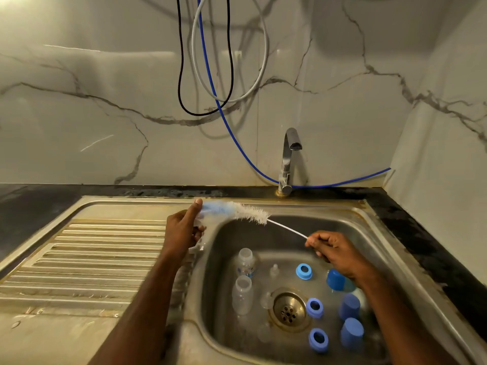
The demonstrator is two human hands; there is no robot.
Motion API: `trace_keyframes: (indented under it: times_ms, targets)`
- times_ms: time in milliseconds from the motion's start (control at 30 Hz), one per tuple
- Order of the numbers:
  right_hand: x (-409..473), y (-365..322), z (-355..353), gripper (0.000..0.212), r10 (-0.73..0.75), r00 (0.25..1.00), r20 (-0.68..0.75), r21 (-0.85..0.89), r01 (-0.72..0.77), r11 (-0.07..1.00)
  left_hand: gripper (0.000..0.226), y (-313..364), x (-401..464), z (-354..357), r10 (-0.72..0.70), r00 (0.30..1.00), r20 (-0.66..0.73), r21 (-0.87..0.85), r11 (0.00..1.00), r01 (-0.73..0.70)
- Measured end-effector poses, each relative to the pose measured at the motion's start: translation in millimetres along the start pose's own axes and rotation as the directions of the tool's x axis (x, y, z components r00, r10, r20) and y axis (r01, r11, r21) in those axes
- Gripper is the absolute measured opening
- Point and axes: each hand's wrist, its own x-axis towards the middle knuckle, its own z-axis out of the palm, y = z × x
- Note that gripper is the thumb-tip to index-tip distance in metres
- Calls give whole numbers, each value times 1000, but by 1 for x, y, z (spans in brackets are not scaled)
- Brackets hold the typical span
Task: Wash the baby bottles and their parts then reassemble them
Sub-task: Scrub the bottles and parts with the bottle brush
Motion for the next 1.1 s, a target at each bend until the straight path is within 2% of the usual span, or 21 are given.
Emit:
trace_keyframes:
  times_ms: [100,200,300,433,500,567,667,800,900,1000,1100]
  targets:
    - [0,3,-14,19,20,999,-43,34,-19,999,57,5,4,-7,-81,992,-100,-48,996,76]
    - [-2,4,-9,21,16,1000,14,19,-17,1000,63,6,7,-8,-152,978,-144,-57,988,145]
    - [-2,-1,0,21,-22,999,49,-3,22,1000,57,4,4,-1,-127,983,-133,9,992,129]
    - [-5,1,-16,22,22,1000,11,1,-22,1000,58,8,9,-14,-147,974,-173,35,987,155]
    - [-6,-1,-9,23,13,998,60,-16,-12,1000,57,6,7,-11,-162,974,-157,52,984,172]
    - [-5,-5,1,24,-3,995,102,-35,7,999,51,2,5,-1,-104,982,-159,104,987,121]
    - [-5,-8,6,24,-12,991,135,-42,18,999,19,3,7,-3,27,991,-129,129,992,-10]
    - [-4,-4,4,27,-13,993,118,-31,17,999,28,6,7,-17,127,989,73,-150,982,-115]
    - [-1,1,2,30,7,996,87,-36,-3,999,34,6,1,-12,160,972,172,-162,978,-133]
    - [-1,4,-7,23,-1,999,52,-29,2,1000,29,9,-3,-10,158,978,139,-63,987,-150]
    - [-4,4,-24,16,-30,999,24,14,29,999,36,12,1,-22,34,998,50,-61,998,-31]
